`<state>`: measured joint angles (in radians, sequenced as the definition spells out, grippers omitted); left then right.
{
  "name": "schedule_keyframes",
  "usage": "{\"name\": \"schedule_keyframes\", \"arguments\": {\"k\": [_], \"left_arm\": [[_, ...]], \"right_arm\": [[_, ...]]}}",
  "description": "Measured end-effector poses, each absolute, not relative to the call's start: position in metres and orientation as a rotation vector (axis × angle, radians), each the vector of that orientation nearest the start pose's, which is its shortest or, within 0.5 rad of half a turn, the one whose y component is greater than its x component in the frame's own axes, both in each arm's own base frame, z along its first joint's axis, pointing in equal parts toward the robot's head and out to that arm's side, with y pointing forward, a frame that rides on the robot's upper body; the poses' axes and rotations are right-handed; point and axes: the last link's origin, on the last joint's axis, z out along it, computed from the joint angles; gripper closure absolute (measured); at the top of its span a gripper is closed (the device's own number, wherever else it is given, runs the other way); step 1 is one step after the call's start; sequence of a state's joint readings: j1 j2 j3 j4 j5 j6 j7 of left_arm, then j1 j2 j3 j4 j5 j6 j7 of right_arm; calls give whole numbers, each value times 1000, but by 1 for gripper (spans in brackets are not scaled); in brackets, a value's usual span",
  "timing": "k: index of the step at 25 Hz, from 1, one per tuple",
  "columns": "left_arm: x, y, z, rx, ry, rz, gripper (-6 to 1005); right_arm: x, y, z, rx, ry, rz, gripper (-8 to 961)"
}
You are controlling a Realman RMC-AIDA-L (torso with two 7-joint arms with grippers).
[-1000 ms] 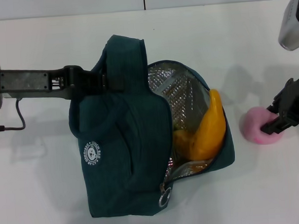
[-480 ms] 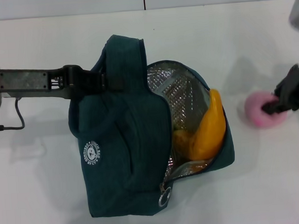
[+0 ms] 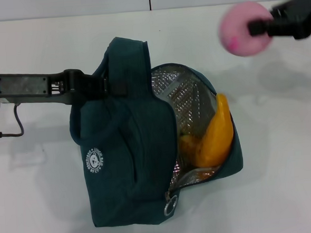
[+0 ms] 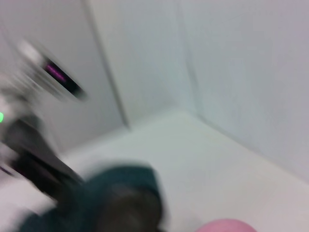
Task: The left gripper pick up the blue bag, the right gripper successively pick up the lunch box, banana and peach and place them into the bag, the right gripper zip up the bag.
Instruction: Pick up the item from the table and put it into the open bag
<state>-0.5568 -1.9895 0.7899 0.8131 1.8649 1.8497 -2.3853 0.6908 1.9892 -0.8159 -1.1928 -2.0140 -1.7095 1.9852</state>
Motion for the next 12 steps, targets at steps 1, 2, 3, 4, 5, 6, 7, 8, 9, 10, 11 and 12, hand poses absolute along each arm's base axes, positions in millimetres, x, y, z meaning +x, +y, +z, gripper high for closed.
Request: {"name": "schedule_keyframes", "arguments": {"k": [1,2,3,4,5,6,7,8,9,10,11,12], "left_arm": [[-217,326,53,-2701,-1737,-849,958],[-217,325,53,-2704,-1738,-849,958],[-217,325,53,-2706,-1738,-849,958],[-216,325,53,-2709,-1737,-848,958],[-216,325,52,-2711,-1738,-849,958],[-216,325,52,-2712,-1738,-850,958],[-216,325,52,-2712,-1739,-851,958],[-216,325,52,-2711,-1740,-852,958],[-216,324,52,-2710,-1742,-852,958],[-217,324,52,-2708,-1744,-853,958],[-217,324,52,-2706,-1746,-853,958],[-218,323,52,-2704,-1747,-853,958]], "right_arm": [[140,378,96,-2825,476,546,790],[135,375,95,-2850,444,593,794],[131,373,94,-2866,425,615,798],[128,371,90,-2892,404,630,802],[124,369,85,-2917,384,632,806],[121,367,80,-2941,367,628,815],[118,365,73,-2972,348,612,824],[116,363,67,-3000,331,597,832],[113,360,60,-3032,315,578,841],[112,359,56,-3049,310,566,850],[112,357,51,-3070,307,552,854],[112,356,49,-3080,310,546,858]]}}
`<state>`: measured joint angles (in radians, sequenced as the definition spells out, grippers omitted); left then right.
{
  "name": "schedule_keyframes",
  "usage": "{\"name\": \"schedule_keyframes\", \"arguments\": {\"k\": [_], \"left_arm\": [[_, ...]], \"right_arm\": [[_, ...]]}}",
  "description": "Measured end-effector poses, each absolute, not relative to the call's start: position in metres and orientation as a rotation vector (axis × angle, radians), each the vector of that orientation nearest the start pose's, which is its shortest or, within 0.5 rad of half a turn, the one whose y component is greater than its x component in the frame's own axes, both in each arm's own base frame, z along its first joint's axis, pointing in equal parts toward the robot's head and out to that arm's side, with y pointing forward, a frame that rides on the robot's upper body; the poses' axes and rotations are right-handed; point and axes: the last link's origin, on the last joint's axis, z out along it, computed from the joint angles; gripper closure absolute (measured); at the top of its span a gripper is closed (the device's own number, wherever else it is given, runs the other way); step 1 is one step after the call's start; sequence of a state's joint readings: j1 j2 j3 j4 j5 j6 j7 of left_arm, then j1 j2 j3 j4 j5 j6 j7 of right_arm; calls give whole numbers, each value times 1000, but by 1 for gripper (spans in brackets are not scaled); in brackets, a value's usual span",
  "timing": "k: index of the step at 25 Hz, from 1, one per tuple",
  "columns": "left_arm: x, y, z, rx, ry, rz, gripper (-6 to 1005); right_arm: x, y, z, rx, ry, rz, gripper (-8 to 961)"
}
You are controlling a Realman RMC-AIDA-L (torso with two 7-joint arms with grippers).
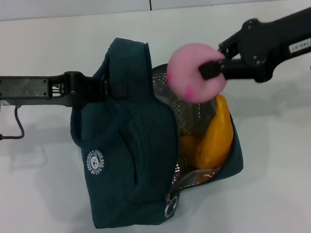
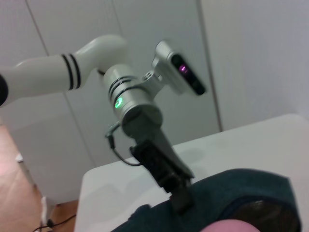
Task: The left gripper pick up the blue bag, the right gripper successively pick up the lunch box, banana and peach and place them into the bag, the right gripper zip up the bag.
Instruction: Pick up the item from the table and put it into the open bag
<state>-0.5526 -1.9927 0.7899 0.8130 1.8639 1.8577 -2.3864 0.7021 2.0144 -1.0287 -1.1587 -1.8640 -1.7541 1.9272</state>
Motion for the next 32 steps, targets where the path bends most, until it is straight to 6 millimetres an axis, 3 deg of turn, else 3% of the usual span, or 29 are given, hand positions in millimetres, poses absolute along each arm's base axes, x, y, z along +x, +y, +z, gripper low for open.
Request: {"name": "schedule_keyframes", "arguments": {"k": [8,23,32], "left_arm": [[-218,323,51,-2703,-1749,-856,959],[-220,323,53,-2696,-1750,-855,959],[-221,323,55,-2682,-1749,-872,959]], "right_arm": [[114,352,35,-3143,333,565,869],[121,356,32,-3143,370,443,872],[117,361,26,-3147,397,451,809]]}}
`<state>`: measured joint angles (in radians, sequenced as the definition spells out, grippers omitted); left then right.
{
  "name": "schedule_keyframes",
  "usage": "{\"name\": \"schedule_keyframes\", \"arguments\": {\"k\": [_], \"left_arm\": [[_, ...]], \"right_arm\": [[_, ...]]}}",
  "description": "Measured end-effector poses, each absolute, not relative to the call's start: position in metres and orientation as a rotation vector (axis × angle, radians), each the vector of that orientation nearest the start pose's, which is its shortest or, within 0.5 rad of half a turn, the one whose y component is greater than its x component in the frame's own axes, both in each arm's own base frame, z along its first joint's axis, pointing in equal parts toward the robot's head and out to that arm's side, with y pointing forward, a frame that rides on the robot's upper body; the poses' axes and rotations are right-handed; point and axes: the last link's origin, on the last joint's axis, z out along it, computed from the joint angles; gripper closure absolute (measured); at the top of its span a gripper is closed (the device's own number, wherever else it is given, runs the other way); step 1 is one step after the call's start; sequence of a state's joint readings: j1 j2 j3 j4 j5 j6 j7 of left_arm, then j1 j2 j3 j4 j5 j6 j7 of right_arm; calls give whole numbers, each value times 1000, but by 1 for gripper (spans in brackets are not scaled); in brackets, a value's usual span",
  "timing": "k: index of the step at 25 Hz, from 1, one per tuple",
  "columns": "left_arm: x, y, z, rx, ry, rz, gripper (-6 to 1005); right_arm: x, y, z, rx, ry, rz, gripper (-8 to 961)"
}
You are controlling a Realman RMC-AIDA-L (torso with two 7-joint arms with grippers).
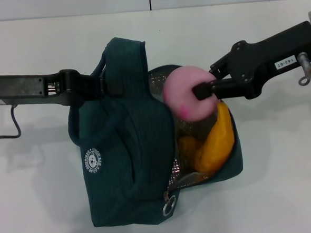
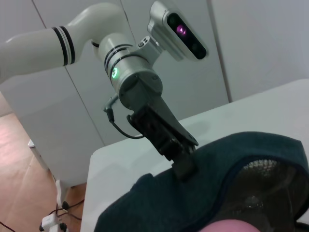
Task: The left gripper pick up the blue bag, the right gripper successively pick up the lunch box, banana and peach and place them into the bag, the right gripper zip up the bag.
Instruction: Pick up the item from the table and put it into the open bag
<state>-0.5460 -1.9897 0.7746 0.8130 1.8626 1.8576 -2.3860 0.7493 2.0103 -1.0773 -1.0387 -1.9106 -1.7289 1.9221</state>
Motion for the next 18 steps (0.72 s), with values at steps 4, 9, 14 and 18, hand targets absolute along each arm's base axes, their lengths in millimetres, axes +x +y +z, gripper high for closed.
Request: {"name": "schedule_keyframes", "arguments": {"k": [4,9,14,18], "left_arm": [[-222,322,55,-2680,-1750,-874,958],[-223,322,55,-2679,-1748,-875,958],[-223,322,55,-2678,-1747,-875,958],[-223,322,55,-2678,-1747,-875,958]], "right_arm": [[116,362,26,-3146,390,459,781],[116,362,26,-3143,389,460,647],[116,363,27,-3138,392,459,463],[117,363,26,-3136,395,454,368]]}}
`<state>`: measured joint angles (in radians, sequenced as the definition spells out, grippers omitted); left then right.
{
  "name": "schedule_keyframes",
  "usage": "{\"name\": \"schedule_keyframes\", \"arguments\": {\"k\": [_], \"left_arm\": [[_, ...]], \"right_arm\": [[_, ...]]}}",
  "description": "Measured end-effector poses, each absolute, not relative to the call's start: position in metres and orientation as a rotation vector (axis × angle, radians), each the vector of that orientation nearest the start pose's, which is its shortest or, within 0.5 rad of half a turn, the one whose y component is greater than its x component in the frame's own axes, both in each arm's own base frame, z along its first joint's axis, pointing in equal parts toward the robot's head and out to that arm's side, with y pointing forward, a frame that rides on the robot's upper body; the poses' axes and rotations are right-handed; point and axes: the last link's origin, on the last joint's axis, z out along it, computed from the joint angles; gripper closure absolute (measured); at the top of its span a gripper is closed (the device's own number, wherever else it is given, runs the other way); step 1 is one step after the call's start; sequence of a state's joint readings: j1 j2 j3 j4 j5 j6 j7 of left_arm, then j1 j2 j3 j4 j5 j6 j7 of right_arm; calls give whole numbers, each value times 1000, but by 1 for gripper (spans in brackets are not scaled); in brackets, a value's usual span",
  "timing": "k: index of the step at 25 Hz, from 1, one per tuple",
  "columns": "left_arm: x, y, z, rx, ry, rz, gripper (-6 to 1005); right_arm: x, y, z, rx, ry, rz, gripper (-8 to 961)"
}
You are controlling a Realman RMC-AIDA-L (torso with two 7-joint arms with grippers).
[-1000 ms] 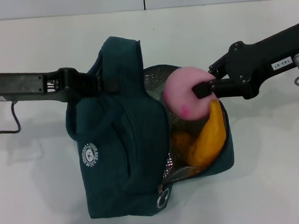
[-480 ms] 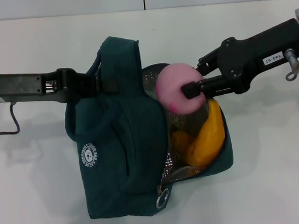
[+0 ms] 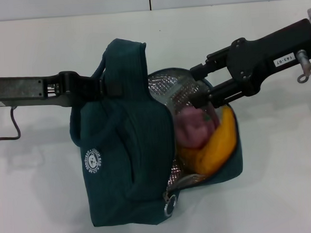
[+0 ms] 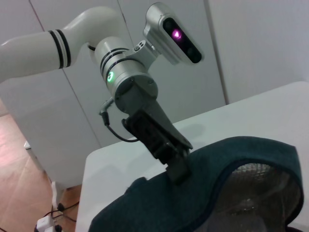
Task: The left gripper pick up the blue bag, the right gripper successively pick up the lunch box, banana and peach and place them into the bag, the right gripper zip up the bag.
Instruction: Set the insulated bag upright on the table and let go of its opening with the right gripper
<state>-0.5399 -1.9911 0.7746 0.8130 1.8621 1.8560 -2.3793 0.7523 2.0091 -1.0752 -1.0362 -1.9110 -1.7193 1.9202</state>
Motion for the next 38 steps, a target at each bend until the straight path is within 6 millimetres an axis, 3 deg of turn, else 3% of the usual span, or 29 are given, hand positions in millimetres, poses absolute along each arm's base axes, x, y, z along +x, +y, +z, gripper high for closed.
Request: {"name": "schedule_keyframes", "arguments": {"k": [8,28,38], "left_arm": [[-223,321,54,-2679,-1745,-877,958],[-226,319,53,-2673,-1746,-882,958],[-227,319,53,-2668,-1746,-886,958]], "right_arm": [[122,375,24,-3049,451,392,255],[126,384,6,-3009,516,148,276],[127,386,8,-2986,522,146,291]]}}
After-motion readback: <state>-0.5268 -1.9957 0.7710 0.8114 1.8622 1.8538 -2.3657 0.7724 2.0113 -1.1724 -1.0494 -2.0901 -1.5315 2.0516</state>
